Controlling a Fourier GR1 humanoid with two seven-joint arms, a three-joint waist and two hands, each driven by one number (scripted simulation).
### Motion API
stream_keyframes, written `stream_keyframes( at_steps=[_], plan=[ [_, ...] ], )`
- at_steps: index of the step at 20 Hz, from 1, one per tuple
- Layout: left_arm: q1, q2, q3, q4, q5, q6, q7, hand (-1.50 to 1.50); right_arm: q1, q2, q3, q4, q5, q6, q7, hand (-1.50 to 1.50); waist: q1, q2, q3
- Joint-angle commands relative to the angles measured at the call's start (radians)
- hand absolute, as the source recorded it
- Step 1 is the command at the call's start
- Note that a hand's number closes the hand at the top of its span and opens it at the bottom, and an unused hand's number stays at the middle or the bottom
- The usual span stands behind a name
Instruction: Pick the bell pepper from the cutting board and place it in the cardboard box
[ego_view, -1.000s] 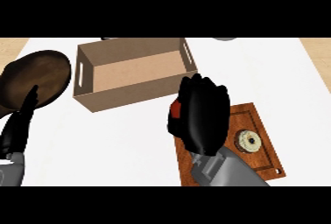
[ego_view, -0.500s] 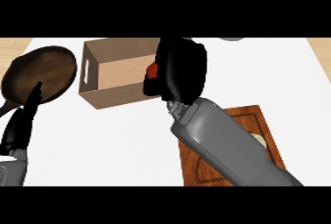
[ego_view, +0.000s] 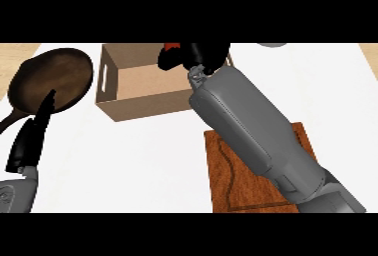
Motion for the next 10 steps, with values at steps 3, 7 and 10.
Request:
stream_keyframes(
  at_steps=[3, 7, 10],
  plan=[
    [-0.026, -0.001, -0.002, 0.007, 0.007, -0.017, 0.004, 0.0, -0.139, 0.004, -0.1, 0.291, -0.093, -0.145, -0.083, 1.5, 0.022, 0.013, 0.0],
    [-0.055, -0.01, -0.024, 0.0, -0.022, -0.002, 0.016, 0.0, -0.15, 0.004, -0.092, 0.428, -0.123, -0.208, -0.124, 1.5, 0.033, 0.019, 0.0],
    [-0.043, 0.007, 0.01, 0.019, 0.006, -0.016, 0.003, 0.0, -0.172, 0.004, -0.137, 0.515, -0.114, -0.253, -0.126, 1.5, 0.024, 0.018, -0.001]
  ],
)
